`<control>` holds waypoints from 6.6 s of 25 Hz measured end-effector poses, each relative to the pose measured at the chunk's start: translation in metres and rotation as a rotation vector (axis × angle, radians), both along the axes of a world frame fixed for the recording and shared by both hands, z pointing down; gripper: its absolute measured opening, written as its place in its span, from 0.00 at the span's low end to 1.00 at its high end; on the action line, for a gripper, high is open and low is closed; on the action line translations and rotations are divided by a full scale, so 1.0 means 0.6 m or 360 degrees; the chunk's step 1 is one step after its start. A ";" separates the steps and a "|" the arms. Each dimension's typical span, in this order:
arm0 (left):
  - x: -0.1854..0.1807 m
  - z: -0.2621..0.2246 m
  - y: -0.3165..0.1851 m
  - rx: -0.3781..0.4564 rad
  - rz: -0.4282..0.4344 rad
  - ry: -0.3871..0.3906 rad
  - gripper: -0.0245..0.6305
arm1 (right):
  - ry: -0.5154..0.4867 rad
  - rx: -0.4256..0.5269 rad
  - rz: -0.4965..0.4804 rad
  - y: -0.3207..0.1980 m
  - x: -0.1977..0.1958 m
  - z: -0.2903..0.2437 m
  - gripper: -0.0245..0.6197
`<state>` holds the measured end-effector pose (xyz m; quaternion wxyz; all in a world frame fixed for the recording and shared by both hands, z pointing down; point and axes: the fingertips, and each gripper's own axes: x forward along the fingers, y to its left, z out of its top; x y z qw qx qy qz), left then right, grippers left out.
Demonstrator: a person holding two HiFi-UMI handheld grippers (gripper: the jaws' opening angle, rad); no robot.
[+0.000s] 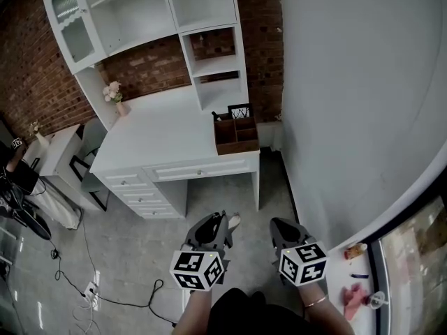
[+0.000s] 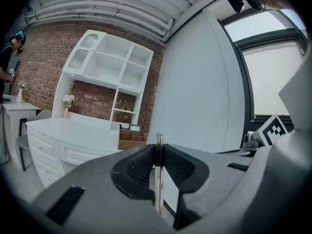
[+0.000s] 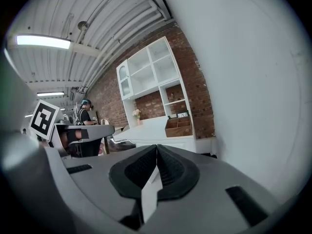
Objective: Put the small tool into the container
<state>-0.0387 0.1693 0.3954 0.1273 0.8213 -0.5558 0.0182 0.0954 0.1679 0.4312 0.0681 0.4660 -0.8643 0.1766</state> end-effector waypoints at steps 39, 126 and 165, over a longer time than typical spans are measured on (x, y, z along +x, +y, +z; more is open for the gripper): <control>-0.126 0.008 -0.540 0.0000 0.0140 0.0063 0.14 | 0.0065 -0.0060 0.0088 -0.496 -0.147 0.025 0.05; -0.062 0.133 -0.754 -0.0259 0.0187 -0.0113 0.21 | 0.0041 -0.0141 0.0085 -0.720 -0.084 0.061 0.05; -0.140 0.130 -0.597 -0.0246 0.0091 -0.0110 0.08 | 0.0072 -0.0092 0.0050 -0.610 -0.126 0.051 0.05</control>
